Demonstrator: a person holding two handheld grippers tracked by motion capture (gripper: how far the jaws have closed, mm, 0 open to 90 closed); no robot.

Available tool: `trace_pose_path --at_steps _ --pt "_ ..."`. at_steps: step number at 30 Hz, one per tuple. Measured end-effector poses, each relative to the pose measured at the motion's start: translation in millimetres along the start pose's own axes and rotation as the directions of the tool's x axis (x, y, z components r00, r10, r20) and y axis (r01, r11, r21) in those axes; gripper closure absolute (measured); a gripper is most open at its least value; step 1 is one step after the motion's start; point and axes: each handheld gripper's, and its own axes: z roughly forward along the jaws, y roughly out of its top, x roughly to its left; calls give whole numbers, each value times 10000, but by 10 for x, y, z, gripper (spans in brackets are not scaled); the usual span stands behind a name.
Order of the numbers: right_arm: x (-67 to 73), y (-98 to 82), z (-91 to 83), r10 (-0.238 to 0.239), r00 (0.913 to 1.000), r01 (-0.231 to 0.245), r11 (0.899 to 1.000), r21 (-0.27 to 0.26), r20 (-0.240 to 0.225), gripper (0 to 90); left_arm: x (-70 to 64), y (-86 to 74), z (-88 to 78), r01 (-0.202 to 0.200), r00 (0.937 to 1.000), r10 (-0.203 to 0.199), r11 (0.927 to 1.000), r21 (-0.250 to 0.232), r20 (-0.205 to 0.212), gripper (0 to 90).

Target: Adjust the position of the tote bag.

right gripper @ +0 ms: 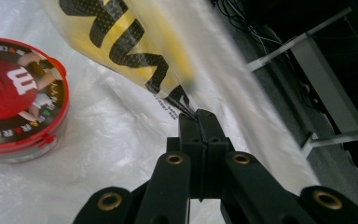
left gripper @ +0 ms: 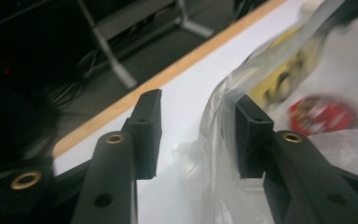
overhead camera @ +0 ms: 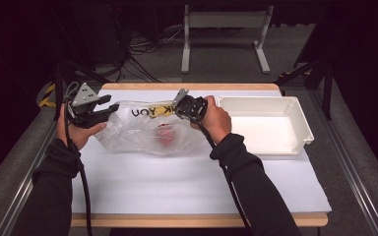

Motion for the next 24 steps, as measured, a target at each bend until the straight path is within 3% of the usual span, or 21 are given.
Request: trace_pose_path --at_steps 4,8,9,10,11,13,14,15,19,22,23,24 --pt "34 15 1 0 10000 0 10000 -75 -18 900 -64 84 -40 -394 9991 391 9991 171 132 545" --pt "45 -2 17 -57 9999 57 10000 23 -152 900 -133 -21 76 -447 9987 435 9980 455 281 523" --pt "44 -12 23 -53 9999 54 10000 52 -160 900 -138 -54 108 -387 9989 373 9979 527 276 506" --pt "47 -22 27 5 9998 -3 9999 112 -187 900 -143 -100 142 -53 9993 34 9989 474 386 487" --pt "47 -22 27 5 9998 -3 9999 112 -187 900 -143 -100 142 -53 9993 34 9989 474 386 445" --pt "38 -58 46 67 9996 -61 9998 205 -282 900 -146 -169 165 424 9974 -433 9990 168 582 392" --pt "38 -58 46 67 9996 -61 9998 205 -282 900 -146 -169 165 424 9974 -433 9990 168 582 385" --pt "35 -78 59 98 9994 -88 9995 311 -333 900 -155 -193 144 654 9954 -641 9977 -151 718 352" --pt "33 -102 75 152 9991 -136 9991 393 -408 900 -187 -163 0 823 9923 -704 9896 -1179 1016 326" --pt "46 -110 90 107 9986 -82 9987 493 -515 900 -283 -98 -96 380 9896 -158 9874 -1536 1430 414" --pt "50 -111 95 97 9984 -69 9987 511 -555 900 -343 -82 -105 -89 9808 382 9883 -1520 1912 493" --pt "50 -111 95 97 9984 -69 9987 511 -555 900 -343 -82 -105 -89 9808 382 9883 -1520 1912 569"
